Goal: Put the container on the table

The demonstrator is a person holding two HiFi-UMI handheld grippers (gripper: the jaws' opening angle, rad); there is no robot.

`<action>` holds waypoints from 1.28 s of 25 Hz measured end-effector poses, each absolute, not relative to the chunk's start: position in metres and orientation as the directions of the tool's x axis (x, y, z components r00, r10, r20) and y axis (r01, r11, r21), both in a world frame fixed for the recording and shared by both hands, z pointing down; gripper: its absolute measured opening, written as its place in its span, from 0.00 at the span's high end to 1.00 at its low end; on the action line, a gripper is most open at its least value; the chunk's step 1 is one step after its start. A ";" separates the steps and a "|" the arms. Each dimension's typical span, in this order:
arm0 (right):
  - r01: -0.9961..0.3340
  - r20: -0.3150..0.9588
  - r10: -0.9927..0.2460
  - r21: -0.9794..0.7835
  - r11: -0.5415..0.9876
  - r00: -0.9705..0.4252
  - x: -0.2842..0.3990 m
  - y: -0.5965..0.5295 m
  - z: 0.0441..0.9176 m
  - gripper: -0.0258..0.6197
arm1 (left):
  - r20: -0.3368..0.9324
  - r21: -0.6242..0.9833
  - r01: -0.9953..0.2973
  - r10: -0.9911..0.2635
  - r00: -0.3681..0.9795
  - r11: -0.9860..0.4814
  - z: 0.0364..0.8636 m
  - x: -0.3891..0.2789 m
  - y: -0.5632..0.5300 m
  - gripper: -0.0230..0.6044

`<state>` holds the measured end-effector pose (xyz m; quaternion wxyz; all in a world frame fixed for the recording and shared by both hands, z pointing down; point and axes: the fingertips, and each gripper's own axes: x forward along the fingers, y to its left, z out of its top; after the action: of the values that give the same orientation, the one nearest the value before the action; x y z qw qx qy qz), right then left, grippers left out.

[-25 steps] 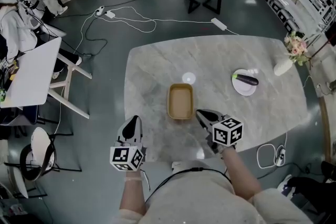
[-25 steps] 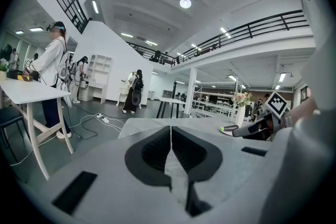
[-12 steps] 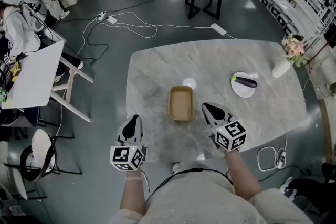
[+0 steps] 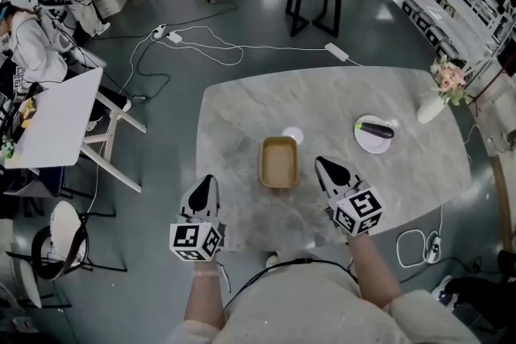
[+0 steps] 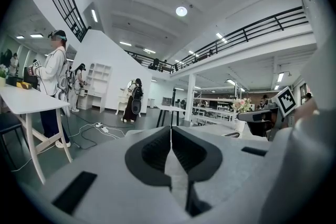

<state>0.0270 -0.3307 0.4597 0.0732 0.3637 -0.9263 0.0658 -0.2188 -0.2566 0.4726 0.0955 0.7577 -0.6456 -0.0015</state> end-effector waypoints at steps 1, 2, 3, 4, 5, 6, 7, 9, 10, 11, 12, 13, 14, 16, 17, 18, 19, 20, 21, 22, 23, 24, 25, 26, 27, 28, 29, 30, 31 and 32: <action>-0.686 0.179 -0.668 -0.065 0.725 -0.722 0.027 -0.331 0.458 0.95 | 0.120 0.147 -0.978 -0.979 0.167 -0.149 0.472 -0.219 -0.257 0.95; -0.689 0.176 -0.671 -0.061 0.722 -0.720 0.028 -0.331 0.456 0.95 | 0.119 0.147 -0.978 -0.979 0.168 -0.150 0.471 -0.219 -0.256 0.95; -0.692 0.172 -0.675 -0.057 0.720 -0.717 0.028 -0.331 0.455 0.95 | 0.117 0.147 -0.977 -0.979 0.169 -0.152 0.470 -0.219 -0.256 0.95; -0.694 0.168 -0.679 -0.054 0.718 -0.715 0.029 -0.331 0.453 0.95 | 0.114 0.146 -0.977 -0.979 0.171 -0.153 0.469 -0.219 -0.256 0.95; -0.697 0.165 -0.683 -0.051 0.715 -0.712 0.030 -0.331 0.452 0.95 | 0.112 0.144 -0.977 -0.979 0.171 -0.155 0.468 -0.219 -0.256 0.95; -0.700 0.162 -0.686 -0.048 0.712 -0.709 0.032 -0.331 0.451 0.95 | 0.109 0.143 -0.978 -0.979 0.171 -0.155 0.467 -0.219 -0.256 0.95; -0.702 0.160 -0.689 -0.045 0.711 -0.707 0.033 -0.332 0.451 0.95 | 0.107 0.143 -0.978 -0.980 0.170 -0.154 0.467 -0.218 -0.256 0.95; -0.704 0.157 -0.692 -0.039 0.709 -0.705 0.035 -0.333 0.450 0.95 | 0.104 0.144 -0.978 -0.981 0.165 -0.149 0.467 -0.218 -0.257 0.95; -0.704 0.155 -0.692 -0.036 0.709 -0.705 0.035 -0.333 0.449 0.95 | 0.103 0.146 -0.978 -0.981 0.163 -0.147 0.467 -0.219 -0.257 0.95; -0.704 0.153 -0.693 -0.033 0.709 -0.705 0.035 -0.333 0.448 0.95 | 0.102 0.147 -0.978 -0.982 0.161 -0.145 0.466 -0.219 -0.256 0.95; -0.705 0.152 -0.694 -0.031 0.709 -0.704 0.035 -0.333 0.448 0.95 | 0.101 0.147 -0.979 -0.982 0.160 -0.145 0.466 -0.219 -0.256 0.95; -0.706 0.150 -0.695 -0.030 0.707 -0.703 0.035 -0.333 0.447 0.95 | 0.100 0.146 -0.979 -0.982 0.160 -0.144 0.465 -0.219 -0.256 0.95; -0.707 0.148 -0.697 -0.030 0.706 -0.702 0.036 -0.334 0.446 0.95 | 0.099 0.146 -0.979 -0.982 0.160 -0.144 0.465 -0.219 -0.256 0.95; -0.708 0.145 -0.698 -0.027 0.706 -0.701 0.037 -0.335 0.445 0.95 | 0.098 0.146 -0.979 -0.983 0.158 -0.143 0.464 -0.219 -0.256 0.95; -0.708 0.143 -0.698 -0.026 0.706 -0.701 0.037 -0.335 0.445 0.95 | 0.098 0.146 -0.979 -0.983 0.157 -0.142 0.464 -0.219 -0.257 0.95; -0.709 0.142 -0.699 -0.026 0.705 -0.701 0.038 -0.336 0.444 0.95 | 0.100 0.147 -0.979 -0.983 0.155 -0.140 0.465 -0.219 -0.257 0.95; -0.709 0.142 -0.700 -0.026 0.705 -0.700 0.038 -0.337 0.444 0.95 | 0.101 0.147 -0.979 -0.983 0.155 -0.139 0.465 -0.219 -0.257 0.95; -0.710 0.142 -0.700 -0.024 0.704 -0.700 0.039 -0.338 0.443 0.95 | 0.102 0.147 -0.979 -0.983 0.155 -0.140 0.465 -0.219 -0.258 0.95; -0.710 0.142 -0.700 -0.023 0.704 -0.699 0.039 -0.339 0.443 0.95 | 0.102 0.147 -0.979 -0.982 0.156 -0.141 0.464 -0.219 -0.259 0.95; -0.710 0.143 -0.700 -0.021 0.704 -0.699 0.039 -0.340 0.443 0.95 | 0.101 0.148 -0.979 -0.982 0.157 -0.141 0.464 -0.219 -0.261 0.95; -0.710 0.145 -0.701 -0.020 0.704 -0.699 0.039 -0.342 0.443 0.95 | 0.101 0.148 -0.979 -0.982 0.158 -0.142 0.464 -0.219 -0.262 0.95; -0.711 0.147 -0.701 -0.021 0.703 -0.698 0.040 -0.343 0.444 0.95 | 0.101 0.148 -0.979 -0.982 0.158 -0.142 0.464 -0.218 -0.264 0.95; -0.712 0.148 -0.702 -0.023 0.702 -0.697 0.041 -0.344 0.445 0.95 | 0.101 0.148 -0.978 -0.982 0.159 -0.143 0.464 -0.217 -0.265 0.95; -0.713 0.150 -0.703 -0.024 0.701 -0.696 0.042 -0.344 0.446 0.95 | 0.102 0.148 -0.978 -0.982 0.161 -0.145 0.464 -0.216 -0.266 0.95; -0.715 0.151 -0.704 -0.025 0.699 -0.694 0.043 -0.344 0.446 0.95 | 0.101 0.147 -0.978 -0.981 0.164 -0.148 0.465 -0.215 -0.267 0.95; -0.716 0.152 -0.706 -0.026 0.697 -0.692 0.044 -0.345 0.447 0.95 | 0.102 0.147 -0.978 -0.981 0.166 -0.150 0.465 -0.214 -0.267 0.95; -0.718 0.152 -0.707 -0.026 0.695 -0.691 0.045 -0.345 0.447 0.95 | 0.102 0.146 -0.978 -0.981 0.167 -0.151 0.465 -0.213 -0.268 0.95; -0.719 0.153 -0.708 -0.028 0.694 -0.689 0.046 -0.345 0.448 0.95 | 0.103 0.146 -0.978 -0.980 0.168 -0.152 0.466 -0.213 -0.268 0.95; -0.720 0.154 -0.709 -0.030 0.693 -0.688 0.047 -0.345 0.448 0.95 | 0.103 0.146 -0.977 -0.980 0.168 -0.152 0.466 -0.213 -0.268 0.95; -0.721 0.156 -0.709 -0.033 0.692 -0.688 0.047 -0.345 0.449 0.95 | 0.104 0.146 -0.977 -0.980 0.168 -0.153 0.466 -0.212 -0.268 0.95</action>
<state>0.0475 -0.3446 0.4492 0.0653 0.3897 -0.9175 0.0457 -0.2120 -0.2678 0.4661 0.0894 0.7591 -0.6447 -0.0078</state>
